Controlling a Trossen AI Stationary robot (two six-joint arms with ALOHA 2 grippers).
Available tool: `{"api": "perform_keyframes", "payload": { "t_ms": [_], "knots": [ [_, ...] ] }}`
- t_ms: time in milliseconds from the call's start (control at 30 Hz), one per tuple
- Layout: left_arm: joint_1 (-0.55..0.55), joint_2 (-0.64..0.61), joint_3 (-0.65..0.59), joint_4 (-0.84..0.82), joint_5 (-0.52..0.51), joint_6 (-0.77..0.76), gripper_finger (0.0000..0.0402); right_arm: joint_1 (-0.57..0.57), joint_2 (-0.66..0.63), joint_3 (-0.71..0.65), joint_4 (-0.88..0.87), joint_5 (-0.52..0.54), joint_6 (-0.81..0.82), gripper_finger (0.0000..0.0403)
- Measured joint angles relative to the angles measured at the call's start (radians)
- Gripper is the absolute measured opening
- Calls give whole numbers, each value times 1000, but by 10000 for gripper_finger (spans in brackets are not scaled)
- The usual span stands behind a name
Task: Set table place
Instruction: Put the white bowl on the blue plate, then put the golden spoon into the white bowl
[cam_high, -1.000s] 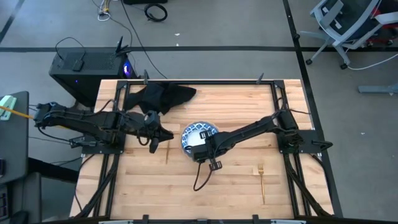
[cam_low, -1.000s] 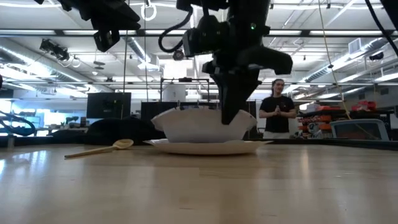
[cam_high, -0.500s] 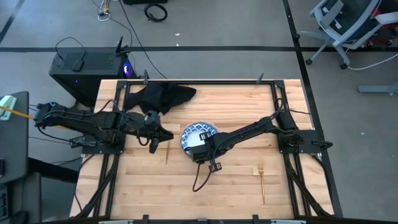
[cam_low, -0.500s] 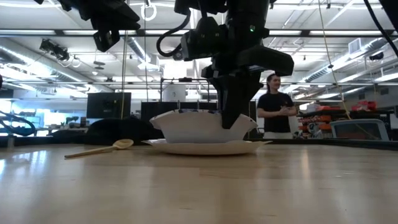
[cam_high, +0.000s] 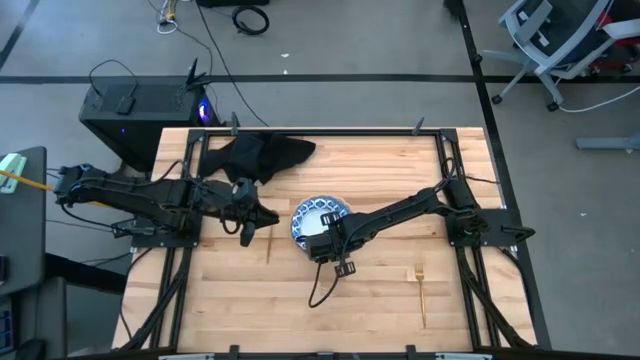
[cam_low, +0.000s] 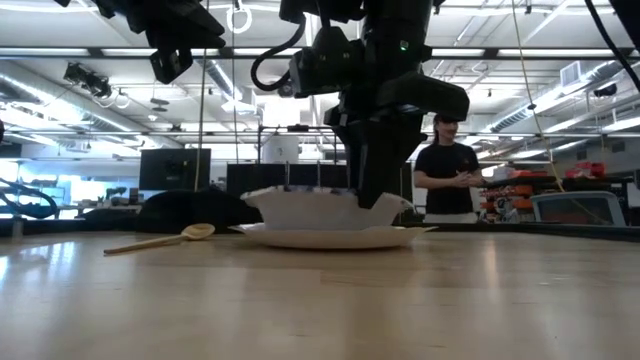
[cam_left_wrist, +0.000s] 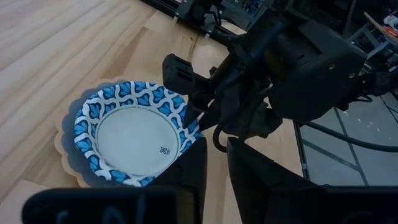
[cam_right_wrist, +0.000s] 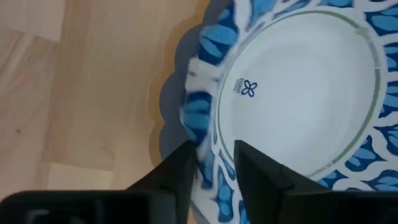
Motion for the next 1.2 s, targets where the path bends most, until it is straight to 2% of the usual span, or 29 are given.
{"api": "perform_keyframes", "payload": {
  "t_ms": [167, 400, 767, 900, 1067, 1200],
  "knots": [
    [0, 0, 0, 0, 0, 0, 69, 0, -13, -1, -2, 0, 51, 155],
    [0, 0, 0, -3, 0, 0, 73, 0, -74, -1, -8, 0, 99, 164],
    [0, 0, 0, -4, 0, -2, 68, -10, -302, -1, -6, 5, 146, 159],
    [0, 0, 0, -6, 1, -49, 73, -9, -384, -1, -4, 5, 154, 158],
    [0, 0, 0, -8, 11, -72, 75, -10, -488, -1, -2, 61, 152, 158],
    [0, -15, 0, -9, 11, -79, 71, -9, -579, -28, 36, 61, 149, 157]
  ]
}}
